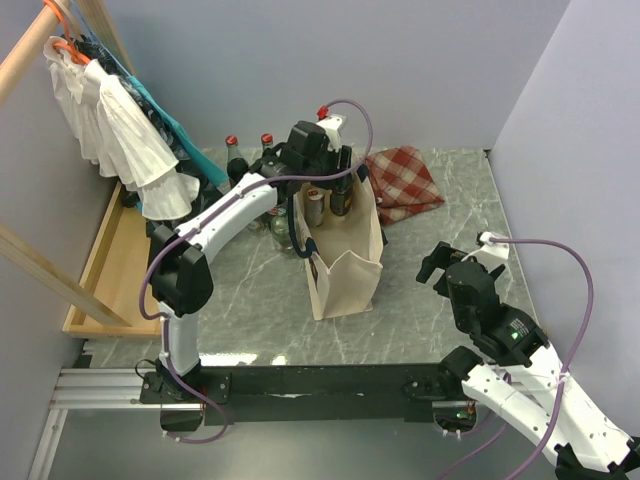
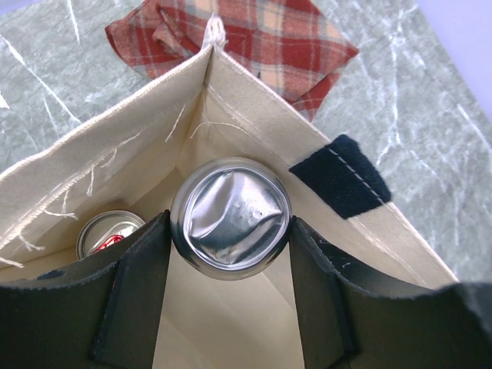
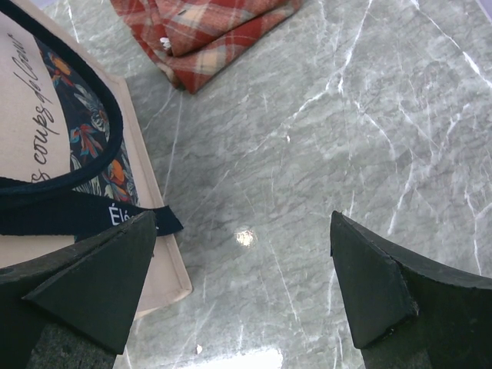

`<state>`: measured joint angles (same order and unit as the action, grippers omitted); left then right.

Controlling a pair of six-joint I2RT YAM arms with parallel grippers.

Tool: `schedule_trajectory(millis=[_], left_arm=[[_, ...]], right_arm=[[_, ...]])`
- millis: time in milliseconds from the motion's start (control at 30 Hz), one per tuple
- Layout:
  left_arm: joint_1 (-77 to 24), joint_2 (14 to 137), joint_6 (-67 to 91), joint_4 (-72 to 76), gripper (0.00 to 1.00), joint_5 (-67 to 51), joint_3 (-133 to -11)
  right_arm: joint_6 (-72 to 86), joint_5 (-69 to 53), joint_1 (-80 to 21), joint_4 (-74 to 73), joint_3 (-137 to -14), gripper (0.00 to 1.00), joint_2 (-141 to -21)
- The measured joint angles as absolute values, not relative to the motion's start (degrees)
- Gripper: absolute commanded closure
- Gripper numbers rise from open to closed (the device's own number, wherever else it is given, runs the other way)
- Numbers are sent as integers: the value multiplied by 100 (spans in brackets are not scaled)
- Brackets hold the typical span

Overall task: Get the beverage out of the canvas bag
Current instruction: Take out the drink from the canvas bag.

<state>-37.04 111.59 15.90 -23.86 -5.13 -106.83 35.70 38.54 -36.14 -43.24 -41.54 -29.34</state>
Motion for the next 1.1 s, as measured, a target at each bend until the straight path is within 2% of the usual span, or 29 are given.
schedule_trajectory(millis=[1100], left_arm=[[-3614,11017,1422,-3579,99,-1570,-11714]], right_arm=[[3548,3809,-3614,-4320,-4154,0,-2906]])
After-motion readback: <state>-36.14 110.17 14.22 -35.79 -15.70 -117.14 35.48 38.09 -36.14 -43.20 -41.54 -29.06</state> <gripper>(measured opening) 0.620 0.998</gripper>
